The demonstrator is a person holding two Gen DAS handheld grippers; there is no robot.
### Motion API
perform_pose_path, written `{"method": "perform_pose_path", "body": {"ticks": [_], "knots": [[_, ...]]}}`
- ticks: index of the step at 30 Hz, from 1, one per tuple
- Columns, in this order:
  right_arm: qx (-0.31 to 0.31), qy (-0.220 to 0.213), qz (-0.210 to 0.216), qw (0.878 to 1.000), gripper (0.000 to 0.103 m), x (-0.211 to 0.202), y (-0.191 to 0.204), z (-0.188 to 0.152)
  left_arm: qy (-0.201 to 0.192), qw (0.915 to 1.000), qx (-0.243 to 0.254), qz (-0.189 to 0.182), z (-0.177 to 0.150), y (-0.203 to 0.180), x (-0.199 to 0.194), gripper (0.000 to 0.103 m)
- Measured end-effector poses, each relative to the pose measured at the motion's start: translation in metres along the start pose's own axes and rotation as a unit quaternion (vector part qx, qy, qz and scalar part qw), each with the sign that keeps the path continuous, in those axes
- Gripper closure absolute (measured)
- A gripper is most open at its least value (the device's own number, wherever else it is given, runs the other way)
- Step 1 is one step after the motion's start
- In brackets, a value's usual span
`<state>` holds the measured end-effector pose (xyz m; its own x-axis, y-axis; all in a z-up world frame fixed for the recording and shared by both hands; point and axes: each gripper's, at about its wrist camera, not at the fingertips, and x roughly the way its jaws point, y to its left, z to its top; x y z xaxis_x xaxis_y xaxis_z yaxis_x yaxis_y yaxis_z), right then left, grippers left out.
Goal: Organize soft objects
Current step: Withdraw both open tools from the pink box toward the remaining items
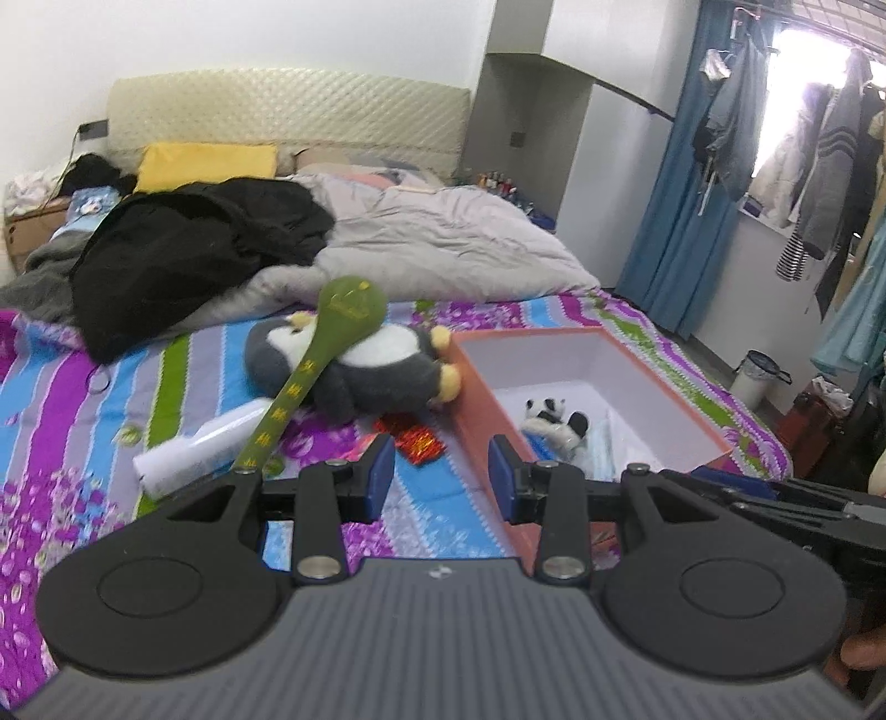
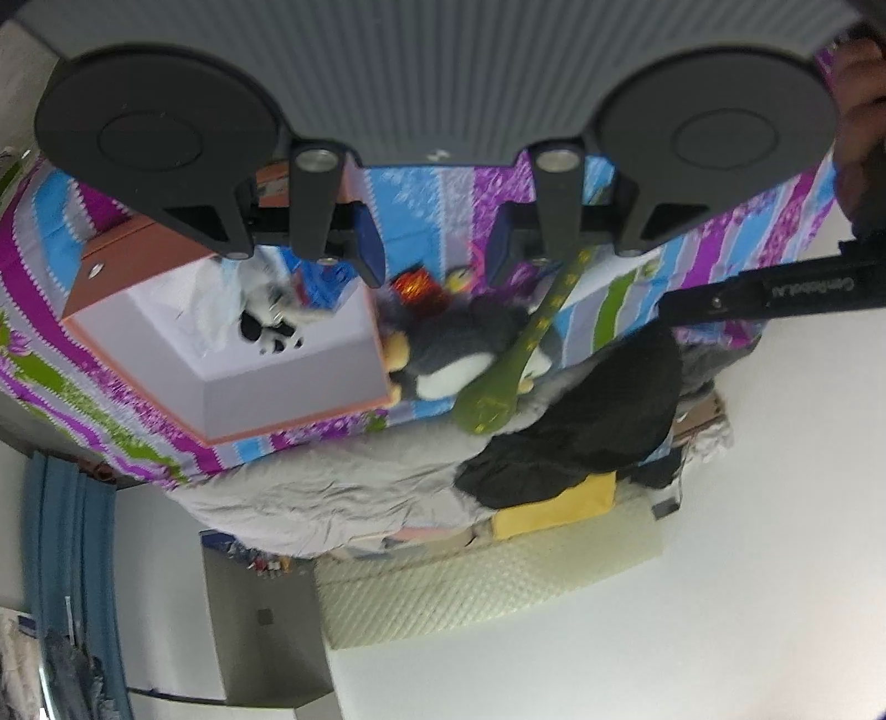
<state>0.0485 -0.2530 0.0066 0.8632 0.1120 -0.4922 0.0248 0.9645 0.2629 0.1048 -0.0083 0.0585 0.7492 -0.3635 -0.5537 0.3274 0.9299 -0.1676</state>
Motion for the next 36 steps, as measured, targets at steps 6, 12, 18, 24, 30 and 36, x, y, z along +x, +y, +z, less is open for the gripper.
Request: {"method": "perform_pose_path", "body": {"ticks": [6, 12, 18, 24, 30, 36], "knots": [[-0.011, 0.021, 0.009, 1.0, 0.06, 0.01, 0.018, -0.021, 0.013, 0.9996, -0.013, 0.02, -0.026, 0.018, 0.0, 0.06], [-0.024, 0.043, 0.018, 0.999, 0.06, 0.018, 0.031, -0.041, 0.022, 0.9985, -0.038, 0.032, -0.052, 0.037, -0.001, 0.06], [-0.036, 0.064, 0.025, 0.997, 0.06, 0.03, 0.042, -0.062, 0.047, 0.9962, -0.062, 0.039, -0.079, 0.057, 0.015, 0.06], [-0.041, 0.093, 0.023, 0.995, 0.06, 0.049, 0.046, -0.077, 0.069, 0.9931, -0.082, 0.047, -0.094, 0.076, 0.04, 0.06], [-0.041, 0.103, 0.023, 0.994, 0.06, 0.075, 0.05, -0.079, 0.082, 0.991, -0.089, 0.056, -0.093, 0.098, 0.079, 0.06], [-0.044, 0.105, 0.025, 0.993, 0.061, 0.116, 0.051, -0.075, 0.092, 0.9891, -0.092, 0.068, -0.088, 0.116, 0.133, 0.06]]}}
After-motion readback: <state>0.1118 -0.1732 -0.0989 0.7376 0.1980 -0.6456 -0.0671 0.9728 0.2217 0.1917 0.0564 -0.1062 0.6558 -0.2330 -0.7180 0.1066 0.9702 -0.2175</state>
